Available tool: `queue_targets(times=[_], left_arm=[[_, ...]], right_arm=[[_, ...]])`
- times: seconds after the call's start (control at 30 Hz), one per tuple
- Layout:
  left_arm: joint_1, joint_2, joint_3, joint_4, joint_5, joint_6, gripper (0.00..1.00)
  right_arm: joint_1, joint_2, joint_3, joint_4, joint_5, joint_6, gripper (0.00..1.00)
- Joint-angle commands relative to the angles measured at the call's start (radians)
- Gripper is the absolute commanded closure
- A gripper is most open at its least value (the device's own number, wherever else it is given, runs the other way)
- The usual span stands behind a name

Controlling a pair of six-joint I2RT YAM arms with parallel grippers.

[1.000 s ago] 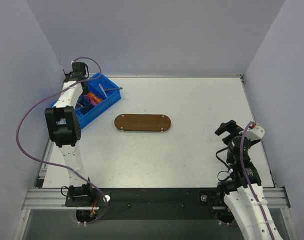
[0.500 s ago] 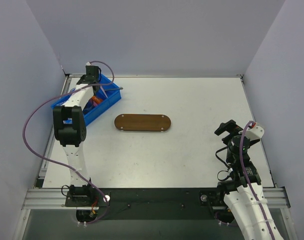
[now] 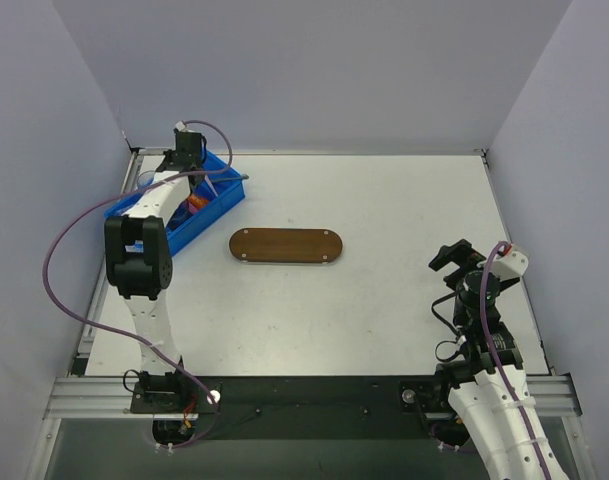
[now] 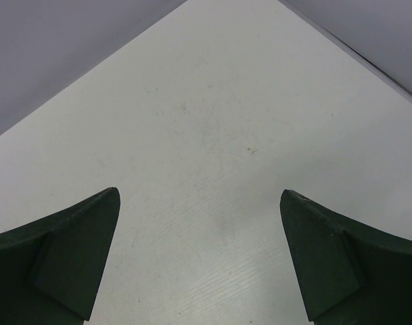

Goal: Prepare toiletry sets of a toothbrush and toothpaste on the tray

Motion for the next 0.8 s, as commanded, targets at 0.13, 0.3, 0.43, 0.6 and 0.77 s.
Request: queue_targets(times=[0.13,0.3,0.43,0.6,0.77], left_arm=[[0.012,-0.135,0.025,0.112,-0.088,0.027,1.00],[0.011,-0.163,0.018,0.125,-0.094,0.019,1.00],[0.006,-0.210,0.018,0.139,-0.102,0.015,1.00],[-0.008,-0.275,0.029,0.147,-0.132,0.010,1.00],[-0.029,-0.339,0.055,0.116,-0.122,0.004,1.00]], right_arm=[[-0.006,0.034,0.003,0.018,-0.019,0.013,0.01],[-0.006,0.036,0.003,0.018,-0.022,0.013,0.01],[-0.006,0.036,0.003,0.018,-0.022,0.013,0.01],[-0.004,0.037,0.003,0.018,-0.025,0.014,0.01],[-0.006,0.037,0.004,0.017,-0.028,0.013,0.01]])
